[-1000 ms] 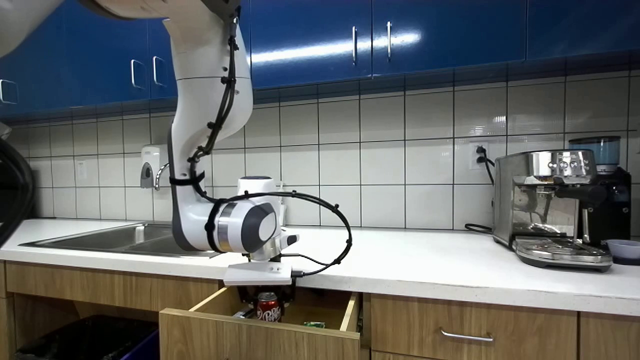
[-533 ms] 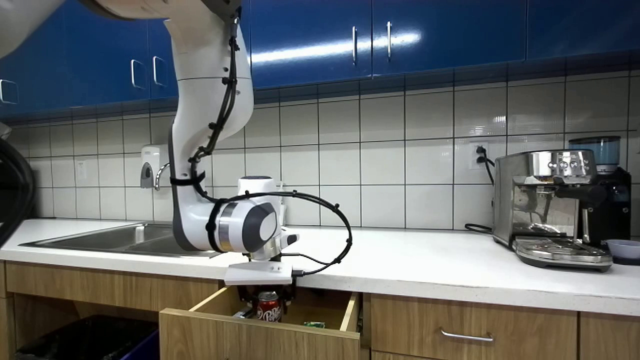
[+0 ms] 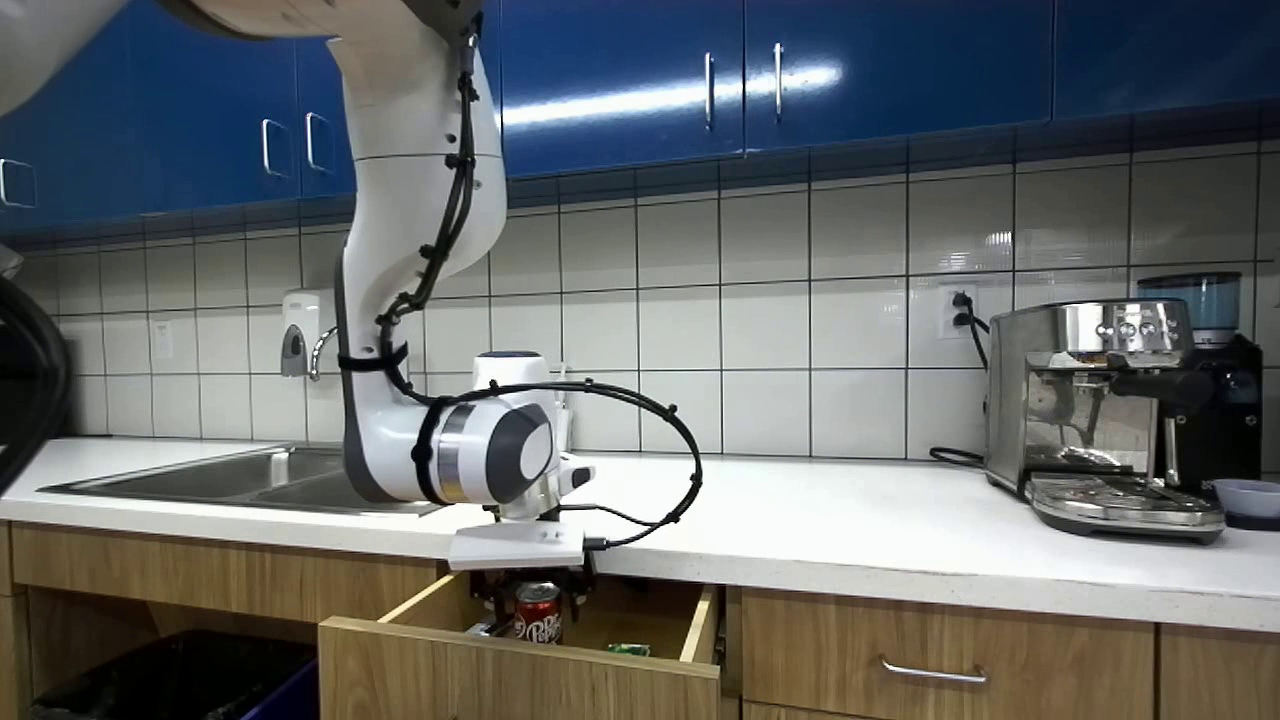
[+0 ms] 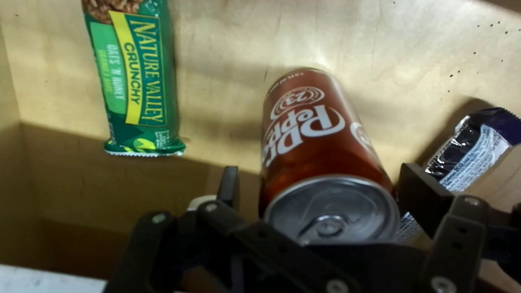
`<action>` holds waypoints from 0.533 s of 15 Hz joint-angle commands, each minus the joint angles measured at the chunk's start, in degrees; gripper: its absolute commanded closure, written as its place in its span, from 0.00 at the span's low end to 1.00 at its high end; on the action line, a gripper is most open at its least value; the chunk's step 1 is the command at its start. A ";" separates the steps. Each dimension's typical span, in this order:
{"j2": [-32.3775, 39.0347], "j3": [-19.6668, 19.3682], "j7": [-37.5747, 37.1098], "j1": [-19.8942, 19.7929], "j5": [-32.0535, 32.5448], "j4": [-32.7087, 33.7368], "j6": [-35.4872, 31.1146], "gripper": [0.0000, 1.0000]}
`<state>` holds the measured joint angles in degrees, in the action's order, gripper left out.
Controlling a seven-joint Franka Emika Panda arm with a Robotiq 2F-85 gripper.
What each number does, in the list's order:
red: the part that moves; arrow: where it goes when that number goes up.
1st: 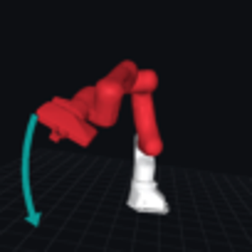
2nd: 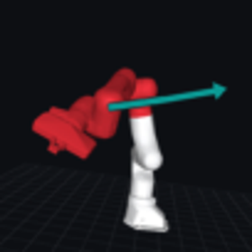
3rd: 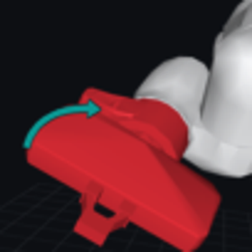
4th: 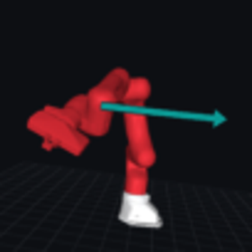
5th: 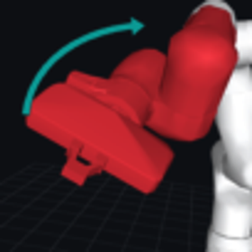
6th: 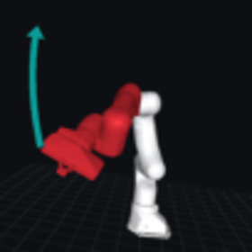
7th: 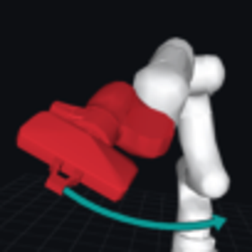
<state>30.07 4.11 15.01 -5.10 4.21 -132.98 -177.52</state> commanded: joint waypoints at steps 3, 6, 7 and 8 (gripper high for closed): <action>-3.44 -0.37 -0.37 -0.49 2.08 -2.67 -0.39 0.00; -5.10 0.15 -0.49 -0.98 1.72 -4.16 -0.16 0.00; -5.66 0.48 -0.37 -1.27 1.63 -4.72 -0.03 0.00; -6.37 0.70 -0.25 -1.46 1.58 -5.40 -0.02 0.00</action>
<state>27.50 3.80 15.01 -5.10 4.76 -134.97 -177.52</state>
